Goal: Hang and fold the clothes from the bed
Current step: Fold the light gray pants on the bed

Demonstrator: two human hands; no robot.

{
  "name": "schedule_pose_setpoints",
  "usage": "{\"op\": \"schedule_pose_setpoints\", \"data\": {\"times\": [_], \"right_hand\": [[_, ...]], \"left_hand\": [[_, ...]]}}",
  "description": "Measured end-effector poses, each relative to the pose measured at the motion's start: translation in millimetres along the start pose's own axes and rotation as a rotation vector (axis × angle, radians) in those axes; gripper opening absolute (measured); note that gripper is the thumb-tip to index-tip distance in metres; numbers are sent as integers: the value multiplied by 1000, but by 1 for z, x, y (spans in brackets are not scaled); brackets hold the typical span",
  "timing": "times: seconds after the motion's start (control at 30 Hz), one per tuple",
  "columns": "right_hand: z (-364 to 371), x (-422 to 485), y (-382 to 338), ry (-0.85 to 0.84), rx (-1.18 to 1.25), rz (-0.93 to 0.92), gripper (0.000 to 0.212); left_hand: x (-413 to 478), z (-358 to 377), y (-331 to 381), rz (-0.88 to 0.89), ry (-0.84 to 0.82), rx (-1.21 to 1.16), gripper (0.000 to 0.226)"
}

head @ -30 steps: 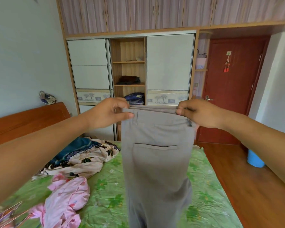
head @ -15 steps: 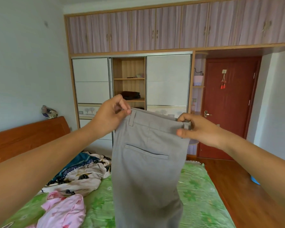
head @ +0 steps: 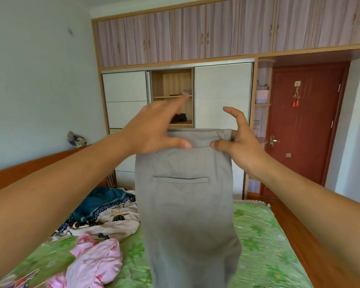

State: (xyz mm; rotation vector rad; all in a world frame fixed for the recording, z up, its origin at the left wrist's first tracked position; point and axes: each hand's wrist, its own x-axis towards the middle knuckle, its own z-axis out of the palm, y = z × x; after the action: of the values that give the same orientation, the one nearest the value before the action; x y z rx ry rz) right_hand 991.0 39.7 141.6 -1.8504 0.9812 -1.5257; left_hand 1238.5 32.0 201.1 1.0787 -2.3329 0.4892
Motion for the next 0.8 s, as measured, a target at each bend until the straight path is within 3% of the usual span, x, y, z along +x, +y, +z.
{"op": "schedule_pose_setpoints", "data": {"times": [0.07,0.13,0.2,0.27,0.33,0.4,0.53,0.7,0.8], "right_hand": [[7,-2,-1,-2,-15,-10,83],[6,-3,1,15,-8,6,83],[-4,-7,8,-22,82,65,84],[-13,-22,22,-180,124,172,82],[-18,-41,49,-366,20,303,66],[-25,-58,86,-419,-156,427,50],[-45,-76,133,-282,-249,585,7],[-38,-109,158,-32,-136,768,41],[-13,-116,172,41,293,769,50]], "left_hand": [[15,7,6,1,-261,24,98],[27,18,4,-47,-408,-149,58],[36,26,1,-32,-416,-222,39],[42,32,3,-2,-390,-227,36],[47,33,6,12,-363,-236,33],[54,29,7,15,-363,-230,30],[64,8,2,27,-318,-192,20],[75,-27,-7,-2,-225,-135,17],[79,-42,-11,-30,-173,-72,30]]}}
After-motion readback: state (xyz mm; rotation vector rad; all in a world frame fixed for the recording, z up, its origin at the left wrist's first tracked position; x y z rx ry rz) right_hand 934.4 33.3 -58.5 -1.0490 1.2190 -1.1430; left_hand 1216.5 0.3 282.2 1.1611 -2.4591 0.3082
